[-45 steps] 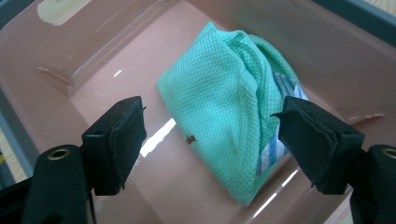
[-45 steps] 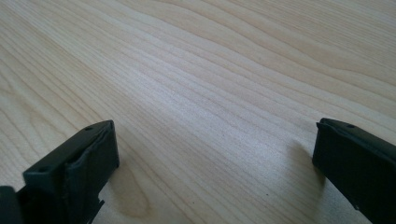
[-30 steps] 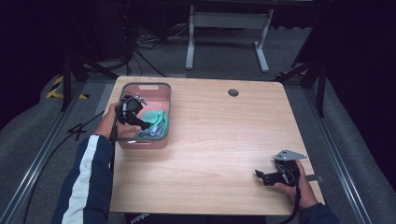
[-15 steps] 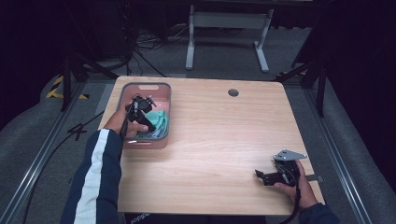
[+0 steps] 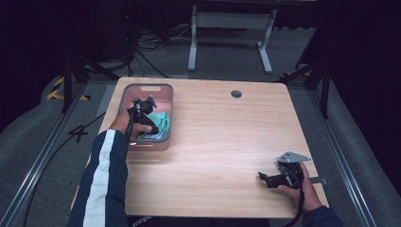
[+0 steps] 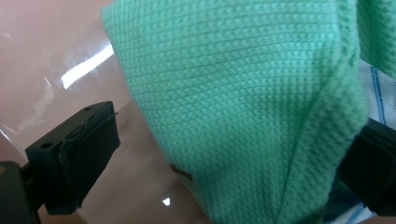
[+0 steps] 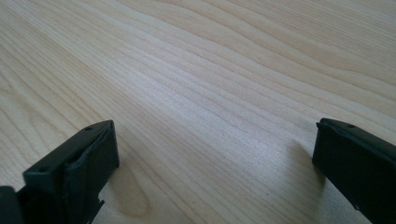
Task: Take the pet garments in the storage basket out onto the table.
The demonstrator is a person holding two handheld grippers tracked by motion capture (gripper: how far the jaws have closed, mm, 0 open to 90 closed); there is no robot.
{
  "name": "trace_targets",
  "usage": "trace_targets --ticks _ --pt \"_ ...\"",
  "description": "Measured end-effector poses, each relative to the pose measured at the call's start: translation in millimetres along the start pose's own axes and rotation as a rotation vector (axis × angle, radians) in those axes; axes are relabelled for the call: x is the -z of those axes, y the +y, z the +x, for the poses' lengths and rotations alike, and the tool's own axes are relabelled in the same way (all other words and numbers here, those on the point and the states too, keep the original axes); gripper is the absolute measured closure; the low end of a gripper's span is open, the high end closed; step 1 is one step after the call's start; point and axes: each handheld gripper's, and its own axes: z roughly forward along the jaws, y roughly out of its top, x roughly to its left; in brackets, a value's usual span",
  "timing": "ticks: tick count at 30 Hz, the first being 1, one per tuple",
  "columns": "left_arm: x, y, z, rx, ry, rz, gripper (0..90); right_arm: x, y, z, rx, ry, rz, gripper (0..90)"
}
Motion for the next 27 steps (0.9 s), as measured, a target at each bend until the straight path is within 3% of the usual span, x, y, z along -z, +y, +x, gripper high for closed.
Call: trace_targets --ticks 3,5,11,16,24,27 --pt "0.2 0.5 -0.3 0.002 -0.019 0.001 3.9 0.0 0.0 0.0 0.000 0.000 0.000 0.6" --pt "1.6 -0.2 0.1 0.001 -0.059 -0.009 11.4 0.1 0.1 0.1 -0.003 0.001 -0.001 0.6" --pt "4.9 -0.4 -2.5 -0.009 -0.087 -0.013 30.0 0.0 0.0 0.1 -0.001 0.001 0.000 0.6" --pt "7.9 0.0 -5.2 -0.046 -0.111 -0.010 46.9 0.0 0.0 0.0 -0.001 0.001 0.000 0.6" --pt "12.7 0.0 -9.0 -0.046 -0.092 -0.016 64.6 0.0 0.0 0.0 0.000 0.000 0.000 0.6" --pt "13.5 -0.8 -9.3 -0.045 -0.090 -0.026 66.9 0.0 0.0 0.1 -0.002 0.001 0.000 0.6"
